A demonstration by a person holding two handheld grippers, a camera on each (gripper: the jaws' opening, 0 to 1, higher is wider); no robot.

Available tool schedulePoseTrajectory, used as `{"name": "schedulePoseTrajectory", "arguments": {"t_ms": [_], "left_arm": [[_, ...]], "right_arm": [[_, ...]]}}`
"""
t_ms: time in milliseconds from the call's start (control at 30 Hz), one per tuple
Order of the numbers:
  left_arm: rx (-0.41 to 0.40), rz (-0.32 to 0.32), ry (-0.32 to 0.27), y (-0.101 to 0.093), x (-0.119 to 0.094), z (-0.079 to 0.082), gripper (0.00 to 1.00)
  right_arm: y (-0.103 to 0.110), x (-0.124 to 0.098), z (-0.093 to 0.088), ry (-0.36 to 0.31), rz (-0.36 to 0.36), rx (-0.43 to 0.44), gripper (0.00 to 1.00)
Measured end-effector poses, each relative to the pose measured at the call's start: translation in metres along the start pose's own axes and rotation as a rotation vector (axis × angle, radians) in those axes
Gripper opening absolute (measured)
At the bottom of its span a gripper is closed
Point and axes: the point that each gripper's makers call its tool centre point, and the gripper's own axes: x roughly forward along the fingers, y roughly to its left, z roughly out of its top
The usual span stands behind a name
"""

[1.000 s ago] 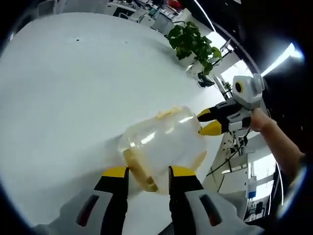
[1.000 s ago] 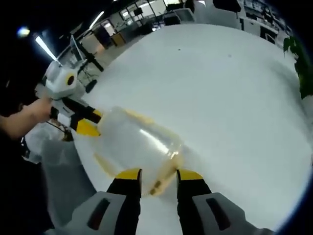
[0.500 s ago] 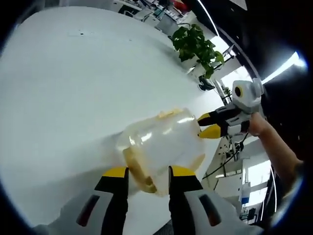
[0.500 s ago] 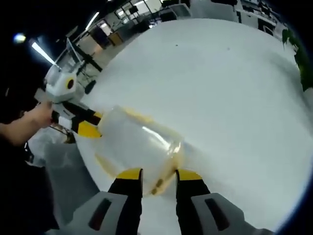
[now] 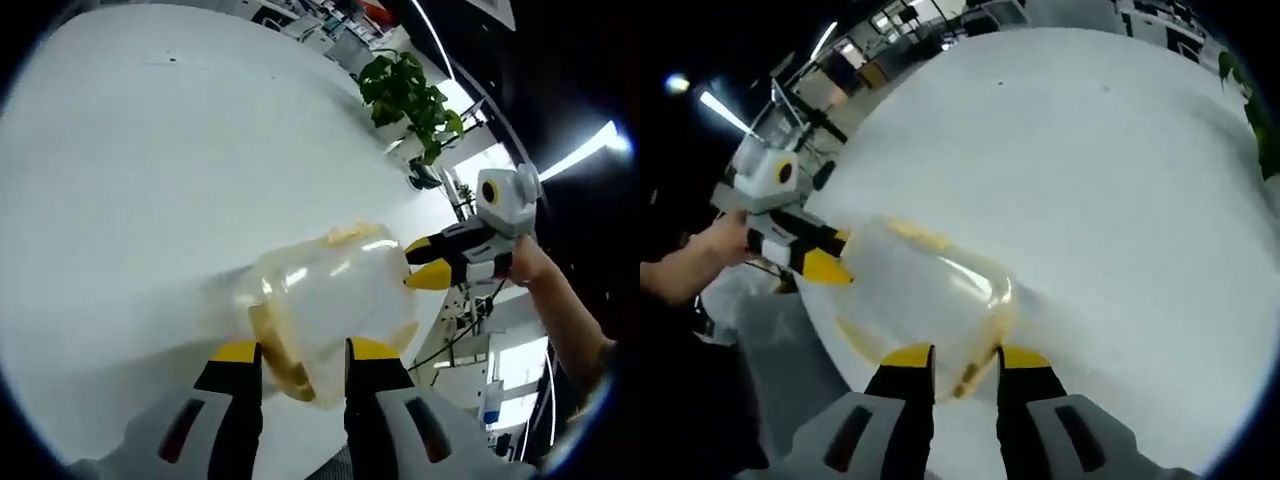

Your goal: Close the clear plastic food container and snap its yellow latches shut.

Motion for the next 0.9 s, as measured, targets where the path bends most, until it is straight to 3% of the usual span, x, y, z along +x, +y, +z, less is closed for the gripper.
{"name": "schedulePoseTrajectory", "arguments": {"t_ms": [200,333,467,600,633,667,900], "left_arm": [[-0.036,0.026,-0.007,0.001,0.004,0.001,0.31],[-0.037,0.003,-0.03,0.003,0.002,0.003,0.33],[-0.021,0.031,-0.031,0.004,-0.003,0.002,0.34],[0.021,0.067,-0.071,0.005,-0.008,0.004,0.36],[0.027,0.066,-0.073,0.005,-0.006,0.004,0.37],[0.026,0.068,-0.07,0.005,-0.004,0.004,0.37],[0.11,0.113,-0.068,0.004,-0.009,0.006,0.39]], "right_arm": [[0.002,0.0,-0.003,-0.009,-0.008,0.021,0.21],[0.0,0.0,-0.005,-0.014,-0.001,0.025,0.22],[0.003,0.001,-0.004,-0.016,-0.003,0.041,0.19],[0.001,-0.005,-0.002,-0.013,-0.013,0.012,0.09],[0.003,-0.003,-0.003,-0.008,-0.012,0.0,0.09],[0.003,-0.003,-0.002,-0.001,-0.014,-0.066,0.1],[0.004,-0.001,-0.004,0.021,0.014,-0.003,0.11]]}}
